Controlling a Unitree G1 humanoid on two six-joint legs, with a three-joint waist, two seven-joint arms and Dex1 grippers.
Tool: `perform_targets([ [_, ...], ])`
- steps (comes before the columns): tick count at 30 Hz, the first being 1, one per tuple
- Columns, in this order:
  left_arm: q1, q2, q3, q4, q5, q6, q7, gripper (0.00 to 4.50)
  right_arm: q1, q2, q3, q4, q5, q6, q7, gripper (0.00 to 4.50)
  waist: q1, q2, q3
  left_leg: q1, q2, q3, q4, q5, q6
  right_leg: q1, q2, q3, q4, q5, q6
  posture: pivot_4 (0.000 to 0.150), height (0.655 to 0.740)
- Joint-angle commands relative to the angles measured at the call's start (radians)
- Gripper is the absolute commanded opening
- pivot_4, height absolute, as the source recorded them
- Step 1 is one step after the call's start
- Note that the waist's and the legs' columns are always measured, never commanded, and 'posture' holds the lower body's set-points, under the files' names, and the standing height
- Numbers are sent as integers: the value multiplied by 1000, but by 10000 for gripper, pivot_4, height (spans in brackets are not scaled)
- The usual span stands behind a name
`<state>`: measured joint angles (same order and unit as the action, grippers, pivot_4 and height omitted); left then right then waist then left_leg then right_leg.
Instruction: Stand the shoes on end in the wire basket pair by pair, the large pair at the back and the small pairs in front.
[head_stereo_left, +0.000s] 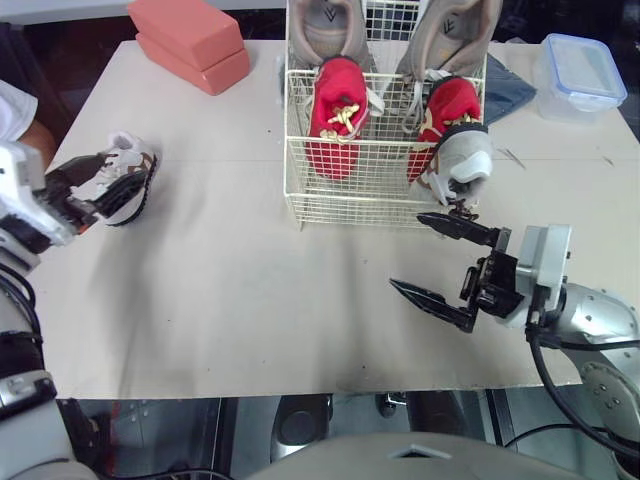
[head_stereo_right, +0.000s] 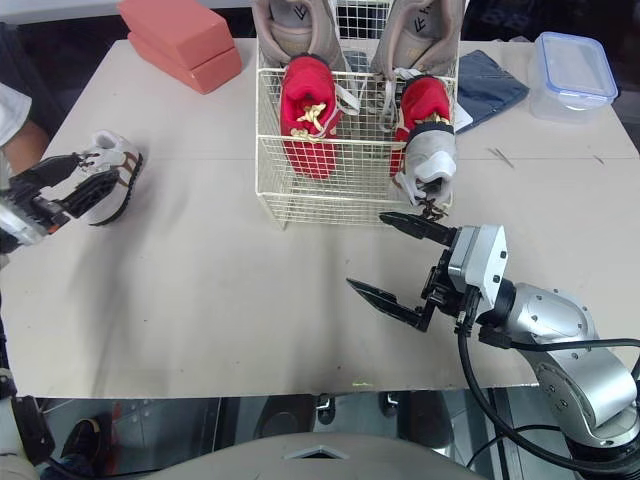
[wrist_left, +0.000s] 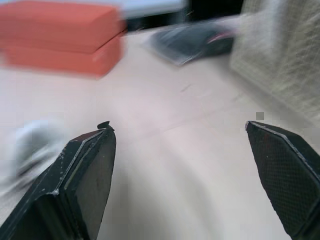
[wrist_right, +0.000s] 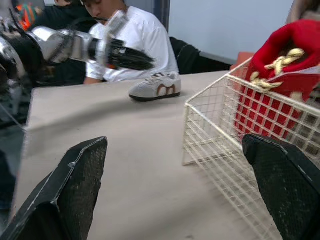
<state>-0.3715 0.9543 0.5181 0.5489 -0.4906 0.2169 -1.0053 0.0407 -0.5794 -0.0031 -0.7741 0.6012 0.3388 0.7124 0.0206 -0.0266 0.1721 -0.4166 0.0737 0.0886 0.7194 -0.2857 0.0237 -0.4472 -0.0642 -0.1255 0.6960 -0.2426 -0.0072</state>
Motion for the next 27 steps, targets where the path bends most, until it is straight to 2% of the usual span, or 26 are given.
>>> perform_targets([
  [1,-107,66,-8,185,45,-88,-29,45000,0,8,3,-3,-35,-46,0,42894,1,-2,-1,0,0,0,0,0,0,0,0,-1,0,0,0,1500,6860],
  [5,-270,129,-81,451,134,-149,-49,45000,2,19,15,9,-61,-62,-4,42894,-3,-3,-1,0,0,1,0,0,0,0,0,-3,0,0,0,1500,6860],
  [9,-418,160,-164,626,241,-152,19,45000,-4,29,24,18,-74,-70,-5,42894,-6,-4,-1,0,-1,2,0,0,0,-1,1,-2,1,0,0,1500,6860],
  [12,-496,147,-242,694,330,-121,64,45000,-11,42,35,28,-87,-77,-9,42894,-7,-4,-1,0,-1,3,0,0,0,-1,1,-2,1,0,0,1500,6860],
  [19,-568,91,-290,773,411,-62,187,45000,-19,67,50,42,-110,-94,-14,42894,-8,-6,-1,0,-1,3,1,0,-1,-1,1,-2,1,0,0,1500,6860],
  [21,-574,79,-292,783,425,-60,224,39723,-21,71,51,46,-113,-96,-14,45000,-8,-6,-1,0,0,3,1,0,-1,-1,1,-1,1,0,0,1500,6860],
  [23,-583,70,-292,787,436,-56,234,33263,-22,72,52,47,-117,-98,-14,45000,-8,-7,-1,0,0,3,1,1,-2,-1,1,-2,1,0,0,1500,6860],
  [27,-594,61,-285,790,447,-57,246,12589,-18,72,50,44,-120,-99,-20,45000,-8,-7,-1,0,0,3,1,2,-4,-1,1,-2,2,0,0,1500,6860],
])
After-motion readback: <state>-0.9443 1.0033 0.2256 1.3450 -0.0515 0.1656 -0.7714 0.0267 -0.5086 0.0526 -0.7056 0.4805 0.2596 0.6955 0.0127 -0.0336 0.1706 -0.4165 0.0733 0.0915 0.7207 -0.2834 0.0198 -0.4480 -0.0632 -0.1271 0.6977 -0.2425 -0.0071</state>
